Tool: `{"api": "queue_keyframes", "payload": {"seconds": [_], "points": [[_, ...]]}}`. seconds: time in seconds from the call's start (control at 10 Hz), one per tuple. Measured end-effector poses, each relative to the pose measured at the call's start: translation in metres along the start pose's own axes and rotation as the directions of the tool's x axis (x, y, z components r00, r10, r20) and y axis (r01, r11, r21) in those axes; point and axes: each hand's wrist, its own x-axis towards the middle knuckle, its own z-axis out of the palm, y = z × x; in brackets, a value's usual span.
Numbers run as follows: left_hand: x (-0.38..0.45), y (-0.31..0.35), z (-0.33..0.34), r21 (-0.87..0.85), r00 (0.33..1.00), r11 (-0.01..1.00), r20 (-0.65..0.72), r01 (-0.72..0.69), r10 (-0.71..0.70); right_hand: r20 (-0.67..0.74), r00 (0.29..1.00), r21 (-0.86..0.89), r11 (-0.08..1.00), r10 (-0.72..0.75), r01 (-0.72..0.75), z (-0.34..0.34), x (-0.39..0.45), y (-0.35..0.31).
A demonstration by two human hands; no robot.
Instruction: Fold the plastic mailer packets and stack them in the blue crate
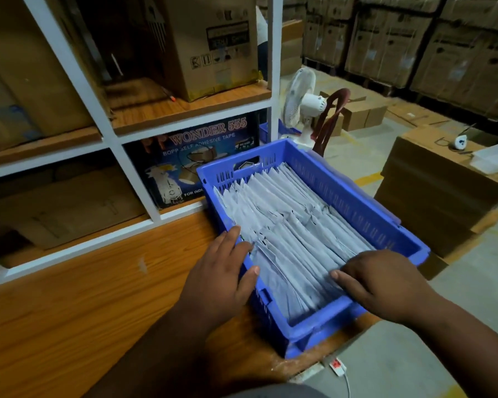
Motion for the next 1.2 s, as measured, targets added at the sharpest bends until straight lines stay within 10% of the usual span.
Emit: {"api": "queue_keyframes", "payload": {"seconds": [0.8,1.2], "points": [[-0.107,0.043,0.001,0.117,0.949,0.968,-0.202,-0.220,0.240,-0.108,0.992,-0.061,0.997,-0.063,0.057,0.010,-0.013,-0.090],[-0.124,0.060,-0.030,0.059,0.964,0.997,-0.262,0.058,-0.041,-0.071,0.994,0.021,0.996,-0.088,0.090,-0.017,-0.017,-0.110]]}}
